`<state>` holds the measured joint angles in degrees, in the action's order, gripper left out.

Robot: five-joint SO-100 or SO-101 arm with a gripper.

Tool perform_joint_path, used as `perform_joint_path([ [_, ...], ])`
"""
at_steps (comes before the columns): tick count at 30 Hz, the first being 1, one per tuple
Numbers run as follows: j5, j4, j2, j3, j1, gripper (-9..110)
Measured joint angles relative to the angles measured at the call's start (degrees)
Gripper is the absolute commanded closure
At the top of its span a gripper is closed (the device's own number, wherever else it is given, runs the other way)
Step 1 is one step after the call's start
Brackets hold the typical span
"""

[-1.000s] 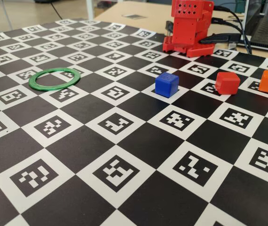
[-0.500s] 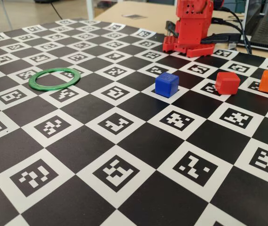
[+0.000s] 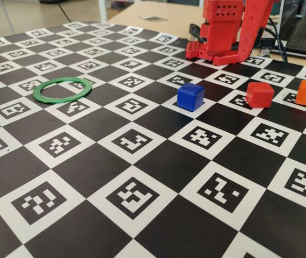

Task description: Grab the red cube then put it in the green circle then put the blue cube on top and finally the orange cube on top

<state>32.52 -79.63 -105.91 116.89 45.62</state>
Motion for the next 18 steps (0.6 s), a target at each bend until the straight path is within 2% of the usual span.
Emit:
perform_joint_path([
  [18,-0.6,15.1,1.9,10.2,5.5,56],
])
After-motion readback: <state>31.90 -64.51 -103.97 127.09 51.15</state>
